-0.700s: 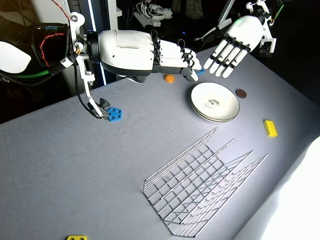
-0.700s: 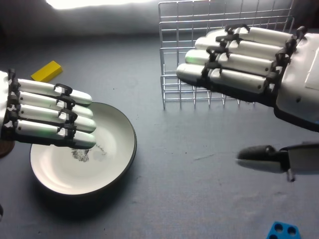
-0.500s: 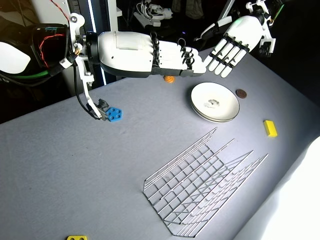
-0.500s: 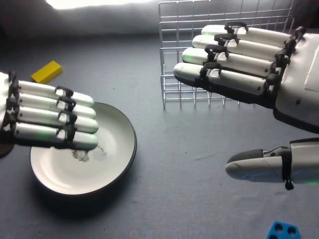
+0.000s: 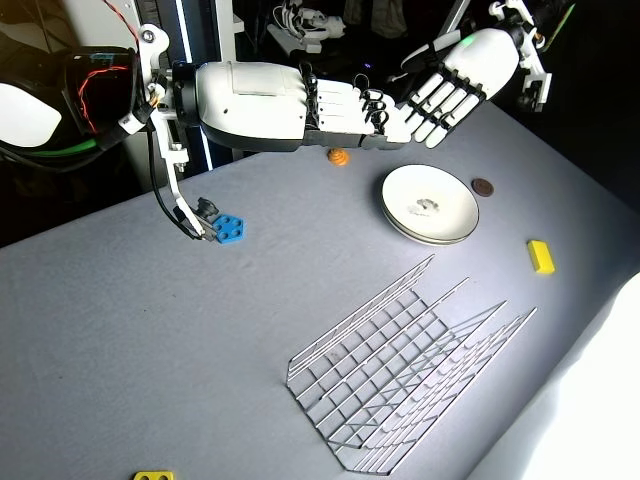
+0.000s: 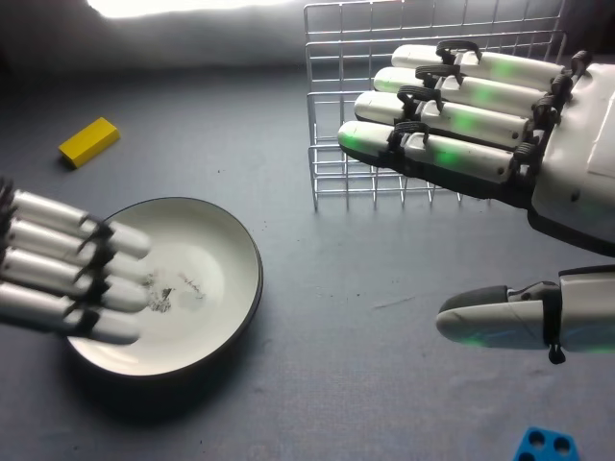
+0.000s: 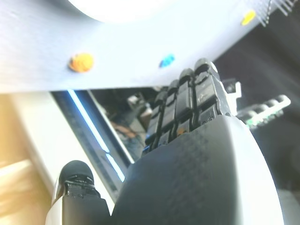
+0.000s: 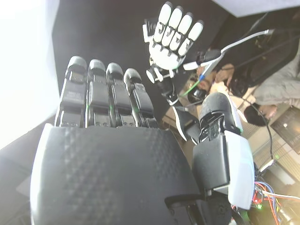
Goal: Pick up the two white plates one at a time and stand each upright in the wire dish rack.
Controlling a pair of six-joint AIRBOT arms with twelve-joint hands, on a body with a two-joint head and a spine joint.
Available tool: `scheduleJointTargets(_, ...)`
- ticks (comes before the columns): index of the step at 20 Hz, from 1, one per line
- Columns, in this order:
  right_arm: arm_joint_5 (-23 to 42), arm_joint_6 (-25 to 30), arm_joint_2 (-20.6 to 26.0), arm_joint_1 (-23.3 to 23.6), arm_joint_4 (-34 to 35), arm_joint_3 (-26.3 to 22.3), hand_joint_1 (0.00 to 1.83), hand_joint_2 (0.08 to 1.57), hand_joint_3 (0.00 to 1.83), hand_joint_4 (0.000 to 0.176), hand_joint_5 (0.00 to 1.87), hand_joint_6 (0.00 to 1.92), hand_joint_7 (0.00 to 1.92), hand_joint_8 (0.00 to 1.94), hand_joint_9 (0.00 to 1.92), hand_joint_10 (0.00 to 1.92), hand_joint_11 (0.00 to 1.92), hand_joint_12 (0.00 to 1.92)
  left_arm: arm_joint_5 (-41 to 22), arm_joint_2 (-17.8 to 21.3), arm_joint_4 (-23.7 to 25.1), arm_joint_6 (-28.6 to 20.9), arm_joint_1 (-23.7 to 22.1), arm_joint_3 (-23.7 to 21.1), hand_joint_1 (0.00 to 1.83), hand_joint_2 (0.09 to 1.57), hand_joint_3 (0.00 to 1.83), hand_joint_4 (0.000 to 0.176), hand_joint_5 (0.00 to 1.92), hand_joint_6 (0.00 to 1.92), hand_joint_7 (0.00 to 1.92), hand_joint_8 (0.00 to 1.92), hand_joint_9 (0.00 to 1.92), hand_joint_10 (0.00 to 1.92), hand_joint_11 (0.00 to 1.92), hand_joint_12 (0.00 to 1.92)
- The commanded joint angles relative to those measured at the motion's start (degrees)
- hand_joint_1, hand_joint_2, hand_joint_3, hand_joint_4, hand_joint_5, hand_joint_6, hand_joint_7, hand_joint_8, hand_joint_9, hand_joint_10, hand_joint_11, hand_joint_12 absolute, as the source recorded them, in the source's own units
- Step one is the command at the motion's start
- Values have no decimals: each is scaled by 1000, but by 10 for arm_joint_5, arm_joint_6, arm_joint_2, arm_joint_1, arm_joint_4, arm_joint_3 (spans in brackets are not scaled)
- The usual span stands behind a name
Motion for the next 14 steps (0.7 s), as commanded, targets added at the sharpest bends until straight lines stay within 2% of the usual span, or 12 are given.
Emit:
scheduleJointTargets(1, 73, 5, 0, 3, 10, 1, 0, 1163, 8, 0, 0, 0, 0, 0, 0, 0, 0, 0, -30, -2, -33, -2, -5, 7, 0, 977, 25, 0, 0, 0, 0, 0, 0, 0, 0, 0)
scheduleJointTargets(3, 84, 37, -2, 3, -2, 10, 0, 1158, 5, 0, 0, 0, 0, 0, 0, 0, 0, 0, -23, -4, -24, -7, -6, 13, 0, 990, 28, 0, 0, 0, 0, 0, 0, 0, 0, 0)
scheduleJointTargets(6, 153, 109, -8, -11, -54, 39, 0, 1183, 14, 0, 0, 0, 0, 0, 0, 0, 0, 0, 8, -8, -3, -14, -6, 8, 0, 981, 21, 0, 0, 0, 0, 0, 0, 0, 0, 0)
scheduleJointTargets(11, 168, 104, -16, -13, -58, 51, 0, 1172, 7, 0, 0, 0, 0, 0, 0, 0, 0, 0, 57, -29, -1, -41, -3, 9, 0, 979, 17, 0, 0, 0, 0, 0, 0, 0, 0, 0)
scheduleJointTargets(14, 167, 95, -19, -13, -58, 50, 0, 1176, 7, 0, 0, 0, 0, 0, 0, 0, 0, 0, 79, -51, -1, -42, 13, 30, 0, 987, 19, 0, 0, 0, 0, 0, 0, 0, 0, 0)
